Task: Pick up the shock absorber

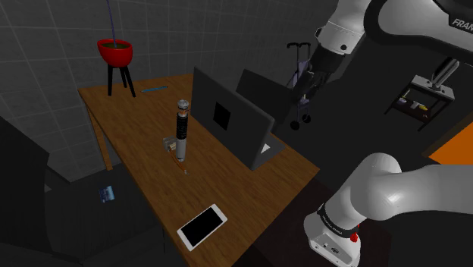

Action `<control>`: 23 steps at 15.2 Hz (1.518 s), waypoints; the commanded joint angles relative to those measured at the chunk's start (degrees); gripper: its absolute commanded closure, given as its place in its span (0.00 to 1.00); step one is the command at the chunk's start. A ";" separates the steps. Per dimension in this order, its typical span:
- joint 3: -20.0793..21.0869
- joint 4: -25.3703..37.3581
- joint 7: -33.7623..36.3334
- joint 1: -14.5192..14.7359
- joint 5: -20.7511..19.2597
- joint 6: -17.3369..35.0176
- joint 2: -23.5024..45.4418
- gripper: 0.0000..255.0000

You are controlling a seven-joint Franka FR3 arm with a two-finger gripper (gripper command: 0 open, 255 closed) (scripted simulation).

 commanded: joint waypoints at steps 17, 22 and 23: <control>15.29 -9.17 10.07 0.18 -3.14 41.52 17.88 0.00; 21.88 -6.72 17.32 -3.70 -10.57 52.67 27.76 0.00; 23.41 -5.89 19.36 -4.86 -12.91 54.56 29.90 0.00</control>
